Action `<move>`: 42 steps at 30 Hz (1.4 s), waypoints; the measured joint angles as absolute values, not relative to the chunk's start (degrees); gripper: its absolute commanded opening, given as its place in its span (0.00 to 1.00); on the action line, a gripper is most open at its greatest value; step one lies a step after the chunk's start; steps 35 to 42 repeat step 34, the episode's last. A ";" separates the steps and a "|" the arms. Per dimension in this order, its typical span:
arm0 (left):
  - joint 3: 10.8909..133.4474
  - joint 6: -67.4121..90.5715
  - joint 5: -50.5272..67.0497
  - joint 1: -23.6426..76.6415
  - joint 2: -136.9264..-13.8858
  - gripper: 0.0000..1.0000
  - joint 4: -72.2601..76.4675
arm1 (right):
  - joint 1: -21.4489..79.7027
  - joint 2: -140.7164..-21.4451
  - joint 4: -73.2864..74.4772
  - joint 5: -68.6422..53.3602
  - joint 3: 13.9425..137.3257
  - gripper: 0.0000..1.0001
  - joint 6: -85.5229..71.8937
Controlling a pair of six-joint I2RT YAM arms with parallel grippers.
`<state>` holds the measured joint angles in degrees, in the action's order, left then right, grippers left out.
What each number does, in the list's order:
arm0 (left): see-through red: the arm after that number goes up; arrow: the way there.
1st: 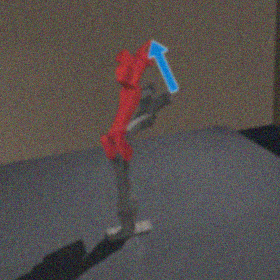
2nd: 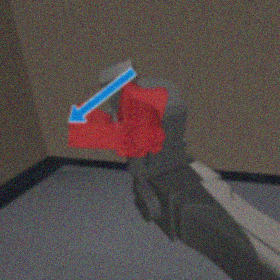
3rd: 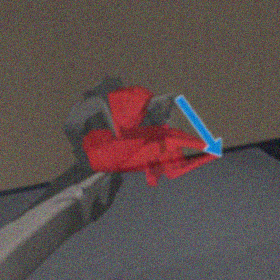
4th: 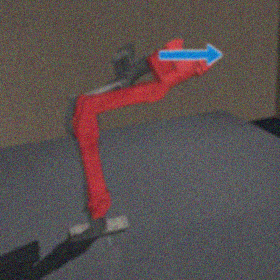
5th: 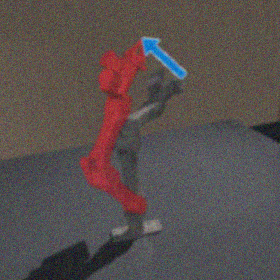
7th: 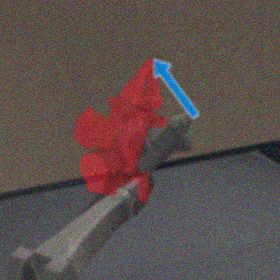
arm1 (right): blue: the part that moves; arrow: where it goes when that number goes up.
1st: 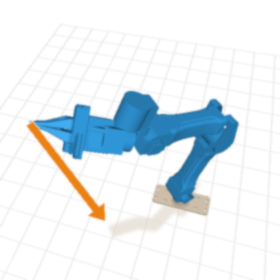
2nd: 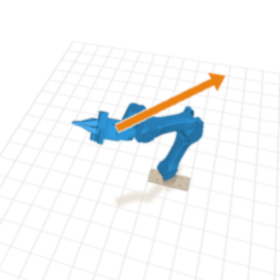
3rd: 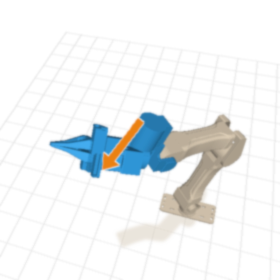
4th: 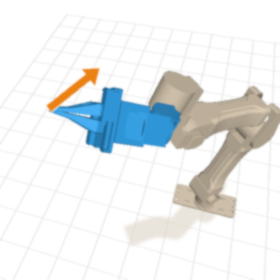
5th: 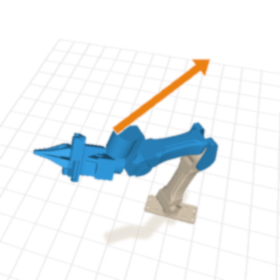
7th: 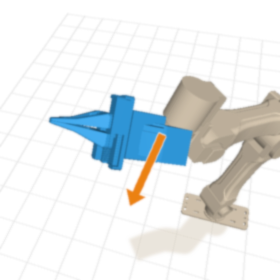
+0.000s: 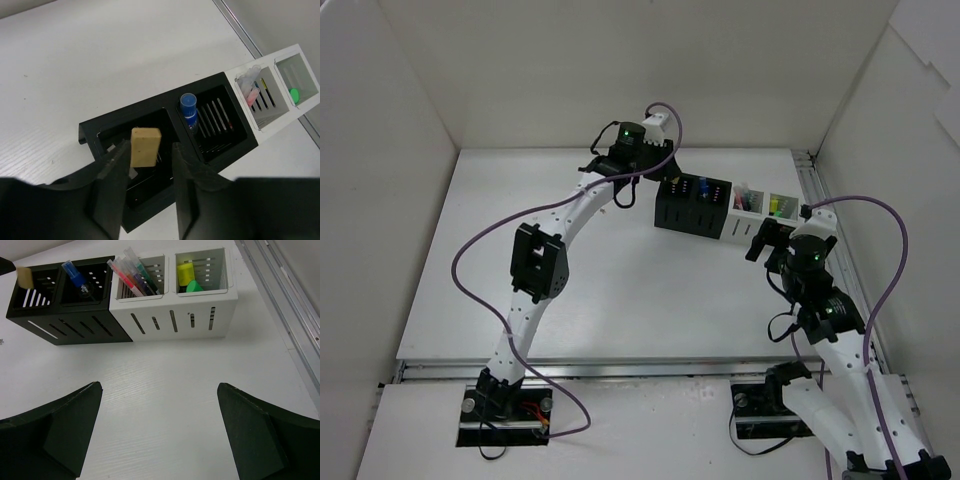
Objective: Sort the stationery into containers
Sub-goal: Place the stationery in the storage box, then reset both arms
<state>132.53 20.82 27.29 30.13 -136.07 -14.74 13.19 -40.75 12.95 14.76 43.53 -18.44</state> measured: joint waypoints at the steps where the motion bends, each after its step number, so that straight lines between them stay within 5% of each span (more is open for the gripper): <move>1: 132.53 20.60 26.96 30.30 -136.07 0.47 -14.76 | 13.08 -40.75 13.13 14.79 43.53 0.98 -18.44; 5: 132.29 19.31 26.06 30.61 -135.72 0.58 -14.76 | 13.04 -40.01 13.85 14.79 43.53 0.98 -18.41; 6: 131.55 18.83 25.85 30.65 -135.26 0.69 -14.87 | 13.04 -39.57 14.04 14.79 43.53 0.98 -18.41; 7: 130.56 18.24 25.63 30.65 -134.50 0.99 -15.09 | 13.04 -39.16 14.20 14.81 43.53 0.98 -18.39; 14: 116.64 15.59 23.97 30.87 -119.28 1.00 -17.63 | 13.02 -35.11 16.62 15.79 43.57 0.98 -18.41; 23: 66.24 19.46 1.63 30.83 -60.51 1.00 -16.67 | 12.67 -28.86 22.11 17.98 43.66 0.98 -19.29; 29: 47.00 31.46 -14.22 29.36 -29.78 0.99 -26.17 | 12.34 -28.03 24.49 18.22 43.70 0.98 -20.93; 42: 40.47 39.77 -19.09 29.36 -20.58 0.99 -36.99 | 12.34 -28.12 24.97 18.33 43.72 0.98 -21.23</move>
